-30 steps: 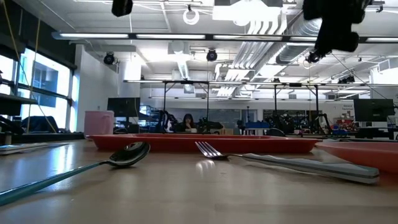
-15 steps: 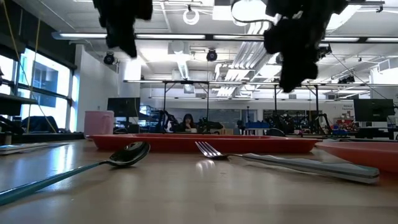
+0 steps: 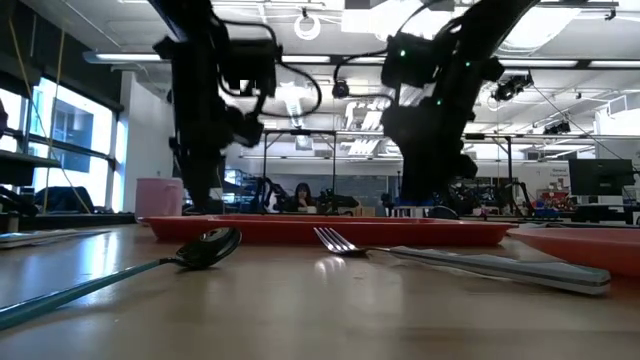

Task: Set up tray
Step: Adjust the red serving tray on the table

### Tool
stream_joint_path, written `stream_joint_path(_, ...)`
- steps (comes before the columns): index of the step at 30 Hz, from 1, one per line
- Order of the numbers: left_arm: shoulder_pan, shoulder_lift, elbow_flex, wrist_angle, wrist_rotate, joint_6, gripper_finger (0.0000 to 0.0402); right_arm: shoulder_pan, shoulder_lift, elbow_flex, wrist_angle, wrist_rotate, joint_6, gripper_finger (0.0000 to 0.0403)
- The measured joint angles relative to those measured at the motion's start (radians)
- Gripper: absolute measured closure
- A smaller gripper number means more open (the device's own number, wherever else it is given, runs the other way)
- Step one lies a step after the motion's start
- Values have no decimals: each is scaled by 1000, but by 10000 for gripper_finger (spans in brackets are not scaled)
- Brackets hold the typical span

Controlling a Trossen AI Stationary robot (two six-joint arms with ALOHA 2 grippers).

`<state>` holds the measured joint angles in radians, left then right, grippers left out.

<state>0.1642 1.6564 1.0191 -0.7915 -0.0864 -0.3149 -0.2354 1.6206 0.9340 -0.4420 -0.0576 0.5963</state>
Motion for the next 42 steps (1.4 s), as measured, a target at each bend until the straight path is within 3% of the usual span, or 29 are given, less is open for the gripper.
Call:
stream_joint_path(8,0,92,3,17,12,-31,316,0,56,0,-1,-12,-1,279)
stream_joint_path(12,0,93,3,23,-1,-31,316,1,57,0,1,68,-9,279)
stream_joint_path(24,7,96,0,85,-175,-30,316,-61,64,0,21,198,-62,279)
stream_joint_path(33,19,96,2,31,-130,-42,316,-111,64,0,75,201,-110,279)
stream_joint_path(42,20,95,2,-32,-36,-160,316,-144,80,0,133,186,-151,279)
